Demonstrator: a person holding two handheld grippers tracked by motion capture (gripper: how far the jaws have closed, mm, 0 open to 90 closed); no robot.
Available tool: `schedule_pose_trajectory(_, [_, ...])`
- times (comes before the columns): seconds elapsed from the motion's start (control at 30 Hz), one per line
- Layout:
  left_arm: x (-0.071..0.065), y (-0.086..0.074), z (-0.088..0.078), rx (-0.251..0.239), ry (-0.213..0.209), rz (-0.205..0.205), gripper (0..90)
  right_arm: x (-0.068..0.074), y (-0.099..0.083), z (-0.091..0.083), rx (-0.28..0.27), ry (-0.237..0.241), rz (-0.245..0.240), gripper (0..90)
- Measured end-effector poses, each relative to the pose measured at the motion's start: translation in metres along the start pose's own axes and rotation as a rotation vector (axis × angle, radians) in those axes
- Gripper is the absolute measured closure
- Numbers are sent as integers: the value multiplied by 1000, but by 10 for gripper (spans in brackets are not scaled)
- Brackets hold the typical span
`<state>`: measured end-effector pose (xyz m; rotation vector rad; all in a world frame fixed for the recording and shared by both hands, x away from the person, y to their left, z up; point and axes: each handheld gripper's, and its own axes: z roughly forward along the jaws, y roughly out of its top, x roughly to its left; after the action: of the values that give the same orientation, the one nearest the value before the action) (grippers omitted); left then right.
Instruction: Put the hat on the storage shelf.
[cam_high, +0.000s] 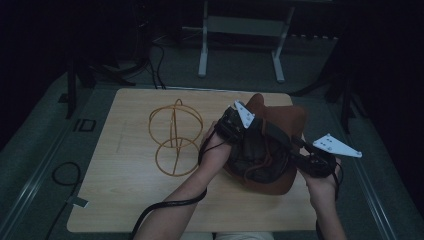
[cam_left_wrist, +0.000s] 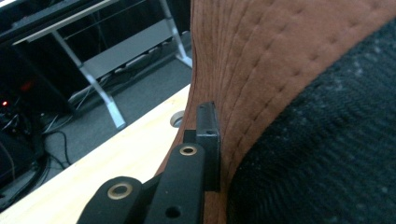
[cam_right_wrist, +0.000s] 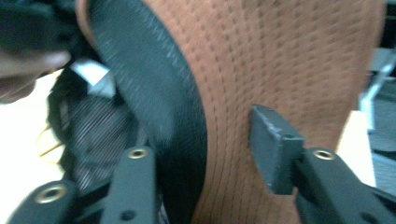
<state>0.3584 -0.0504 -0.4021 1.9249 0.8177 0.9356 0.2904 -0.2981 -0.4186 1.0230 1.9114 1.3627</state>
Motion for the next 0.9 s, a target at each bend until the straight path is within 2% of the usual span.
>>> schedule_pose_trajectory(0.03, [2,0,0,7,5,-5,878,2,-3,-7,6,32,-12,489])
schedule_pose_trajectory(0.07, [2,0,0,7,5,-5,878,2,-3,-7,6,32,-12,489])
schedule_pose_trajectory(0.1, [3,0,-1,6,10,-13,878,5,-6,-17,10,60,-14,456])
schedule_pose_trajectory(0.13, [5,-1,-1,4,13,-20,878,5,-6,-17,10,60,-14,456])
schedule_pose_trajectory(0.2, [9,-4,-3,-21,-2,-43,878,3,-12,-33,7,74,-19,429])
schedule_pose_trajectory(0.23, [9,-6,-5,-30,3,-37,878,3,-12,-33,7,74,-19,429])
schedule_pose_trajectory(0.27, [9,-7,-6,-33,11,-26,878,-3,-14,-43,9,49,-32,431])
schedule_pose_trajectory(0.33, [9,-11,-12,-43,7,-17,878,-12,-15,-51,11,29,-26,444])
schedule_pose_trajectory(0.37, [9,-11,-12,-43,7,-17,878,-12,-15,-51,11,29,-26,444])
schedule_pose_trajectory(0.47, [12,-16,-23,-72,-18,-18,877,-30,-13,-62,13,-13,-19,459])
schedule_pose_trajectory(0.53, [15,-21,-31,-109,-54,-23,877,-42,-12,-67,8,-41,-21,460])
schedule_pose_trajectory(0.63, [17,-27,-41,-166,-119,-8,877,-49,-11,-67,8,-48,-14,460])
schedule_pose_trajectory(0.67, [17,-29,-44,-190,-150,-2,877,-51,-10,-66,8,-35,-8,460])
schedule_pose_trajectory(0.73, [16,-29,-50,-202,-183,24,876,-54,-8,-62,3,-23,-5,459])
schedule_pose_trajectory(0.77, [17,-30,-51,-210,-233,29,876,-56,-6,-55,-5,-1,-2,460])
schedule_pose_trajectory(0.83, [18,-31,-53,-210,-272,43,875,-57,-6,-50,-3,15,7,460])
schedule_pose_trajectory(0.9, [19,-35,-55,-232,-326,55,876,-56,-5,-41,2,38,13,460])
